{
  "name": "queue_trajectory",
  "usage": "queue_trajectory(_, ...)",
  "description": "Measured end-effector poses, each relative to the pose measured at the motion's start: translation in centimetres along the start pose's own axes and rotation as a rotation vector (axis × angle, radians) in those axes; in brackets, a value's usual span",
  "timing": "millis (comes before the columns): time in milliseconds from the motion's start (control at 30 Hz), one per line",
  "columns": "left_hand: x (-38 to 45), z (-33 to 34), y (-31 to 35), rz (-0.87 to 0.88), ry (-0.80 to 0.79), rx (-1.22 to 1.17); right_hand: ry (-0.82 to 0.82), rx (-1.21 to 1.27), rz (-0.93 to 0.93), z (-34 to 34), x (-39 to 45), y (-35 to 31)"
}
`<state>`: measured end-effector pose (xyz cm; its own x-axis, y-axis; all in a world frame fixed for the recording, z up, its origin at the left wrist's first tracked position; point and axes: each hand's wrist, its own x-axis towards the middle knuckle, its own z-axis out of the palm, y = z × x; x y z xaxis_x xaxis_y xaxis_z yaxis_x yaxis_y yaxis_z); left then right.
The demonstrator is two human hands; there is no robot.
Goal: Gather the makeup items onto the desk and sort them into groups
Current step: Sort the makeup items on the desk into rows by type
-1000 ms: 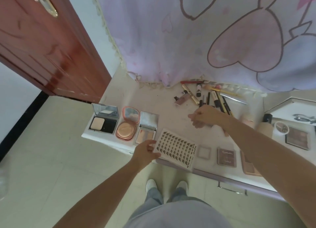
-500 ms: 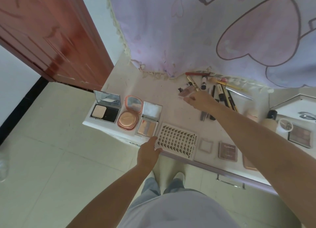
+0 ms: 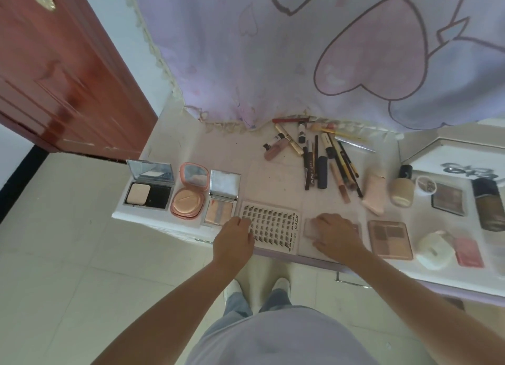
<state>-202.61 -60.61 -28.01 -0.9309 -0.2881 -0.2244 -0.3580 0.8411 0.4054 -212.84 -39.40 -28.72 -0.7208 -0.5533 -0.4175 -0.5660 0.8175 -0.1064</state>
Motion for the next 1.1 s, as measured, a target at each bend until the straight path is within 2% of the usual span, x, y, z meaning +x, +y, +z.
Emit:
queue_trajectory(133,1.2,-0.1,1.2,0.071,-0.053,-0.008,0.085,0.074,0.047,0.8,0.1,-0.2)
queue_trajectory(267,2.8,-1.5,2.8,0.116,-0.177,-0.108,0.214,0.475,0.08,-1.8,-0.1,-0.3)
queue_trajectory(333,4.0,-3.2,4.1,0.065,-0.284,-0.352,0.307,0.595,0.017,-4.4,-0.3,-0.6)
queue_trajectory(433,5.5,-6.7,6.6,-0.029,-0.434,-0.818,0.388,0.591,-0.111,-9.0,-0.7,-1.2)
queue_trajectory(533,6.5,-10.3,8.2,0.041,-0.41,-1.048,0.456,0.549,-0.214,-13.1,-1.4,-2.0)
queue_trajectory(600,6.8,-12.4,8.9,0.09,-0.388,-1.154,0.558,0.627,-0.226,-15.2,-1.7,-2.4)
queue_trajectory(667,6.9,-14.2,9.5,0.135,-0.337,-1.194,0.632,0.86,-0.175,-17.1,-1.9,-2.8)
queue_trajectory(733,6.9,-15.6,10.1,0.182,-0.245,-1.177,0.63,1.091,-0.129,-18.8,-2.0,-3.5)
queue_trajectory(833,6.7,-17.1,10.7,0.265,-0.141,-1.141,0.67,1.277,-0.112,-20.4,-1.7,-4.0)
queue_trajectory(967,6.6,-18.9,10.9,0.304,-0.197,-1.121,0.612,1.345,-0.184,-22.4,-1.7,-3.8)
queue_trajectory(1100,6.7,-19.7,10.8,0.218,-0.274,-1.144,0.469,1.196,-0.234,-24.2,-1.8,-3.5)
